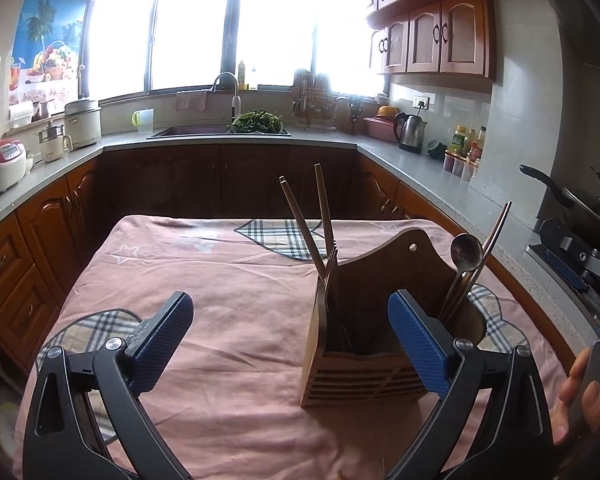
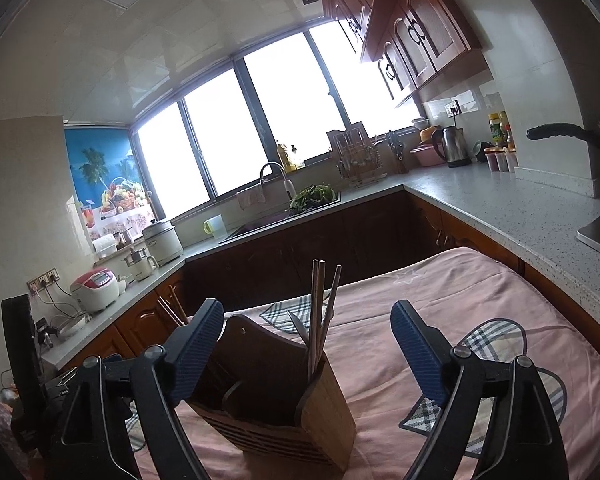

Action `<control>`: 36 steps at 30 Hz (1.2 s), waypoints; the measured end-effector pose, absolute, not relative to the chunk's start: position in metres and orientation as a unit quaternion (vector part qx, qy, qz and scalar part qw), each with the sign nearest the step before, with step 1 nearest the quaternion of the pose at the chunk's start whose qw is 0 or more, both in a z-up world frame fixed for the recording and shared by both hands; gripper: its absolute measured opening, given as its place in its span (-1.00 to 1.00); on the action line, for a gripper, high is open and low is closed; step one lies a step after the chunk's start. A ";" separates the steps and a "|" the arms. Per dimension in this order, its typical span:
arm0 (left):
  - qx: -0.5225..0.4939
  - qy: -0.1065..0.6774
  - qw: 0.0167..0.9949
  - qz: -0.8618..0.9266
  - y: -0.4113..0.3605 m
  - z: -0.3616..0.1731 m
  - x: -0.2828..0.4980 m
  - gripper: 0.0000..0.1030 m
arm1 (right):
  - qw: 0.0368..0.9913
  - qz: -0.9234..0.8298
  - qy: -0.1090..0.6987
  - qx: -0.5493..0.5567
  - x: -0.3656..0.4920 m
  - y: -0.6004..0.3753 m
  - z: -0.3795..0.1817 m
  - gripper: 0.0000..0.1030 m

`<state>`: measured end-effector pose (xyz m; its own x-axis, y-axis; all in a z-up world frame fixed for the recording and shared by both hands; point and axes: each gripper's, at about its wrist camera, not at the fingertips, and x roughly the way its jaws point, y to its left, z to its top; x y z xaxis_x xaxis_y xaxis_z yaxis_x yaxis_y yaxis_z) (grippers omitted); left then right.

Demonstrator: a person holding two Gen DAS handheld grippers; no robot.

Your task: Organize utensils

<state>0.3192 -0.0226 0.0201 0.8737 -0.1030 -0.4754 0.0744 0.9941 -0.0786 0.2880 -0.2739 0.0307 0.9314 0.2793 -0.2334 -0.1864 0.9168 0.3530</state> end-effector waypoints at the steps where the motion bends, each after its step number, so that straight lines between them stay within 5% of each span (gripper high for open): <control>1: -0.029 0.249 0.967 -0.045 -0.021 0.020 0.318 0.95 | 0.969 0.121 0.142 0.163 0.286 -0.273 0.030 0.73; 36: -0.081 0.265 0.960 -0.034 0.021 0.016 0.244 0.95 | 0.964 0.152 0.167 0.140 0.220 -0.253 0.030 0.77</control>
<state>0.2436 0.0211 0.0156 0.8573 -0.1092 -0.5032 0.0230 0.9844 -0.1743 0.2204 -0.2526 0.0303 0.8984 0.3390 -0.2791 -0.2454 0.9147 0.3212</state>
